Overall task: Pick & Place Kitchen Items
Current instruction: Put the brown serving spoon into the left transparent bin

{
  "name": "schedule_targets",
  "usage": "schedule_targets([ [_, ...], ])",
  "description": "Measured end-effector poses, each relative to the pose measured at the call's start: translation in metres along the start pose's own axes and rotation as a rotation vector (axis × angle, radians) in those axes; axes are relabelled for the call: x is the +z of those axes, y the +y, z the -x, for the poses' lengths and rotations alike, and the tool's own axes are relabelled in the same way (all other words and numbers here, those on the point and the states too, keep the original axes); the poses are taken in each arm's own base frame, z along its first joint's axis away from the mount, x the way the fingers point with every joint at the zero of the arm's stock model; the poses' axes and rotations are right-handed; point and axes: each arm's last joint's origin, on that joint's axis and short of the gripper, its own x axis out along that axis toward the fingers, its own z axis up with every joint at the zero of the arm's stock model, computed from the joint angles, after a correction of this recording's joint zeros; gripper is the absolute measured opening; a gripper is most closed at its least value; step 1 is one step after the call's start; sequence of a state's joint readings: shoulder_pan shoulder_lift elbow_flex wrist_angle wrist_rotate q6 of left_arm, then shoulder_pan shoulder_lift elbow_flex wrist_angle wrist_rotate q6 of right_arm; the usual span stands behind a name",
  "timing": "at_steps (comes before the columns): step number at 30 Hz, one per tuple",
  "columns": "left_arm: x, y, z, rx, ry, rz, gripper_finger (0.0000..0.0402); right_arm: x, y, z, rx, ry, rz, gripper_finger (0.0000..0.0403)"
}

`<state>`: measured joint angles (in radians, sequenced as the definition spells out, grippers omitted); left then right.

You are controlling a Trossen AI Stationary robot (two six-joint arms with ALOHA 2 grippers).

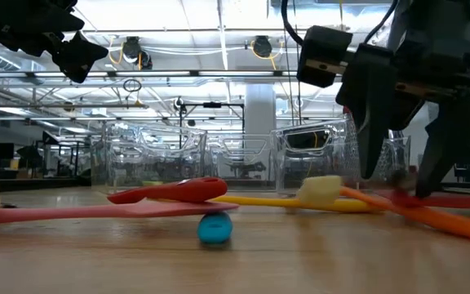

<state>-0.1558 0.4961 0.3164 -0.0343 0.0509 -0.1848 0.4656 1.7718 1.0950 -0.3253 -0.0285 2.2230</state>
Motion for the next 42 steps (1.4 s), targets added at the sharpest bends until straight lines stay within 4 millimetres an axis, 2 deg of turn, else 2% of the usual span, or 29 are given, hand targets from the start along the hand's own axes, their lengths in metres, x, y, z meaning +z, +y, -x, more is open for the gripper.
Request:
schedule_targets([
  [12, 0.0, 0.0, 0.0, 0.0, 0.0, -0.004, 0.0241, 0.001, -0.001, 0.0, -0.013, -0.008, -0.021, 0.0155],
  [27, 0.0, 0.0, 0.0, 0.001, 0.0, -0.007, 0.0241, 0.001, -0.002, 0.0, -0.019, -0.008, -0.021, 0.0048],
  [33, 0.0, 0.0, 0.0, 0.001, 0.0, -0.006, 0.0241, 0.001, -0.001, 0.0, -0.015, -0.007, -0.021, 0.0031],
  [37, 0.0, 0.0, 0.0, 0.001, 0.0, -0.006, 0.0241, 0.0, 0.001, 0.008, 0.007, 0.005, -0.027, 0.0036],
  [42, 0.0, 0.0, 0.0, 0.001, 0.001, -0.006, 0.0241, -0.004, 0.002, 0.029, 0.039, 0.031, -0.032, 0.0028],
])
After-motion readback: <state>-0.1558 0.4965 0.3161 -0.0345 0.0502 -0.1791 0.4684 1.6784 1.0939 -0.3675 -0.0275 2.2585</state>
